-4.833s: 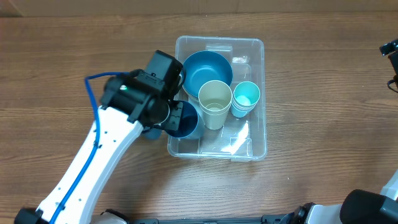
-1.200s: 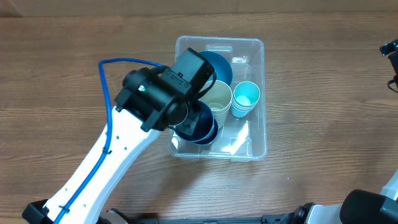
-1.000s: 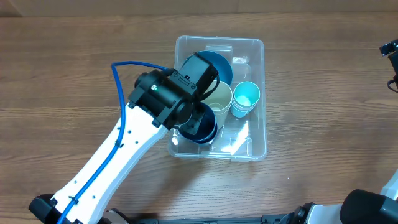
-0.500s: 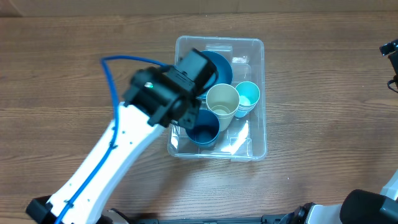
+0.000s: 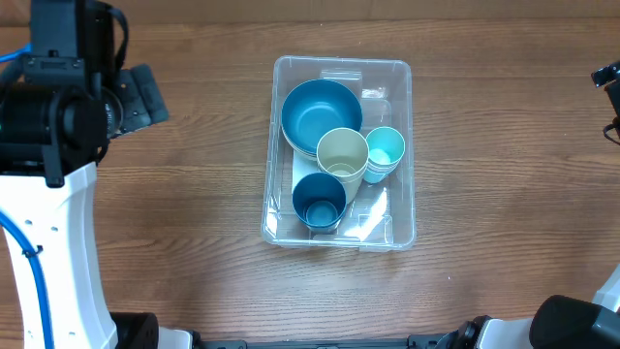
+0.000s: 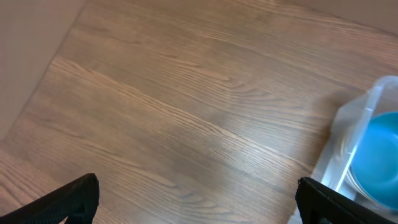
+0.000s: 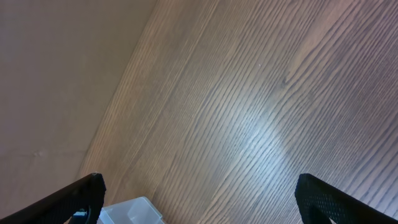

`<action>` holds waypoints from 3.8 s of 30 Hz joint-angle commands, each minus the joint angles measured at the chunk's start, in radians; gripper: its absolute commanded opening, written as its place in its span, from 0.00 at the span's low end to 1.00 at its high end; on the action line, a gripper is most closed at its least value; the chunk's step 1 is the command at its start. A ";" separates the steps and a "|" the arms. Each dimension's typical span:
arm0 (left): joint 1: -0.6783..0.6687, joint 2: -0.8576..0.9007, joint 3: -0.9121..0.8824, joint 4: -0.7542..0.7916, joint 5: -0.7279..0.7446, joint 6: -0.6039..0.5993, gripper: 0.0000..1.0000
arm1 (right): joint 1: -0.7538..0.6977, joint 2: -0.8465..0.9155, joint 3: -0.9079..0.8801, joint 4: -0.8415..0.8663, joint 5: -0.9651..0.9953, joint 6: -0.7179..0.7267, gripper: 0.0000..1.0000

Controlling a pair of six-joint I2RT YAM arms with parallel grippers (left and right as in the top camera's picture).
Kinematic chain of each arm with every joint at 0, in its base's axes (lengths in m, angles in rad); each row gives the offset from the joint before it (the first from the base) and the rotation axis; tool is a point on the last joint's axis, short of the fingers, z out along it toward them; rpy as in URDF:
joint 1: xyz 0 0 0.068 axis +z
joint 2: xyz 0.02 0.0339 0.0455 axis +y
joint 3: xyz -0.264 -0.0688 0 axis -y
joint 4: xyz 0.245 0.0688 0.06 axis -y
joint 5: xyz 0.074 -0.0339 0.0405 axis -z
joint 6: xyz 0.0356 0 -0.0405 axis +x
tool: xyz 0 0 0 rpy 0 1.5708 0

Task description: Pack container

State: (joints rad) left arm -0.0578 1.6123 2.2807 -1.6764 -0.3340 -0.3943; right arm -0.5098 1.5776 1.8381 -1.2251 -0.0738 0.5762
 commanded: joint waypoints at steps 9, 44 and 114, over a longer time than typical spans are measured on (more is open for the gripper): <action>0.006 -0.004 0.019 0.001 -0.013 -0.021 1.00 | -0.002 -0.013 0.000 0.003 0.002 0.004 1.00; 0.005 -0.004 0.019 0.001 -0.013 -0.021 1.00 | 0.643 -0.830 -0.827 0.572 0.278 -0.267 1.00; 0.175 -1.270 -1.640 0.998 0.363 0.424 1.00 | 0.626 -1.575 -1.680 0.586 0.237 -0.263 1.00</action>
State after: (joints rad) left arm 0.1093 0.4873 0.8150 -0.7109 -0.0475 0.0051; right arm 0.1184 0.0147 0.1741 -0.6376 0.1612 0.3138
